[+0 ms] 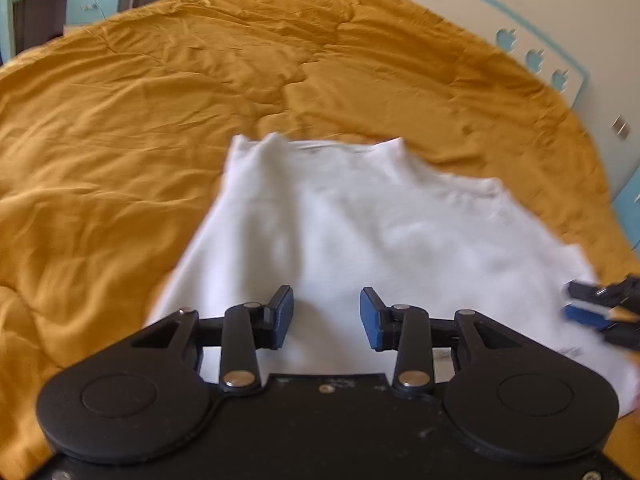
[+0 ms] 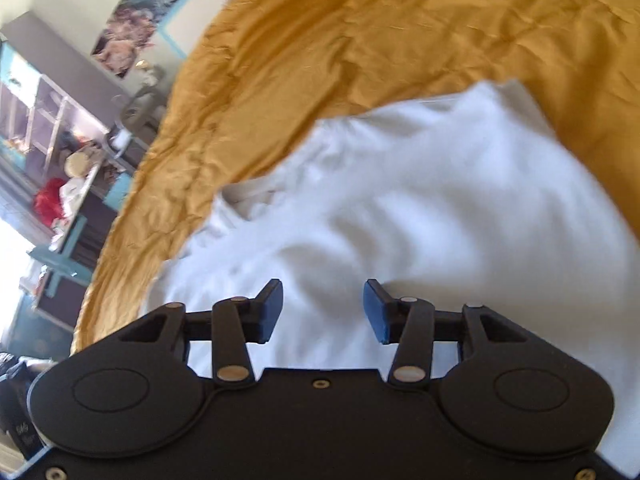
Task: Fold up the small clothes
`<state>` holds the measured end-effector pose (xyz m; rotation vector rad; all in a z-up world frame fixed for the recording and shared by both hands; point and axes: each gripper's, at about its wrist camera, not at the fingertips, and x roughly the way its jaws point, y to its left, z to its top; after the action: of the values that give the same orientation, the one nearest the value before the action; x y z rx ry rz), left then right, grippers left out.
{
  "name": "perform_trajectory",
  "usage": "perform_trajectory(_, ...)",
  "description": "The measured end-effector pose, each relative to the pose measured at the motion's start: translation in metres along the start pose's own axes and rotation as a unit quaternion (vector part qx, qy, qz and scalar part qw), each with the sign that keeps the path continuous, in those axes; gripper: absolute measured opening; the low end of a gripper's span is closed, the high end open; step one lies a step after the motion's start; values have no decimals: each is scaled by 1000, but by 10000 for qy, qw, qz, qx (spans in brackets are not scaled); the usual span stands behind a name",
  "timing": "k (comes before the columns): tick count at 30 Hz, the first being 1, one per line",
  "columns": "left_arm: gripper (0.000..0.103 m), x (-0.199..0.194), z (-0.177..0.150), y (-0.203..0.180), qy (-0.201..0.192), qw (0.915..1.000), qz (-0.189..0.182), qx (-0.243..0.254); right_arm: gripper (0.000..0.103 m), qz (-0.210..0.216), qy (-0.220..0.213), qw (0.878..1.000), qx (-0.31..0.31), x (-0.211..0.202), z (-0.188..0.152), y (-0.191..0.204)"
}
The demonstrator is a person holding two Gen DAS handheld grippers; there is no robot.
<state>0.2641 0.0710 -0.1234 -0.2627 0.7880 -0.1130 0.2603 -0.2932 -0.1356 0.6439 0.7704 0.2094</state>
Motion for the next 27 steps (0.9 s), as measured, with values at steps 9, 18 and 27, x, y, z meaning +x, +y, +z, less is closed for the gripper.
perform_trajectory(9, 39, -2, -8, 20, -81, 9993, -276, -257, 17, -551, -469, 9925, 980, -35, 4, -61)
perform_trajectory(18, 43, -76, -28, 6, -300, 9941, -802, -672, 47, -236, -332, 9951, 901, -104, -52, -12)
perform_trajectory(27, 43, -50, -42, 34, 505, 9918, -81, -1173, 21, -798, -233, 9630, 2563, -112, -76, -82)
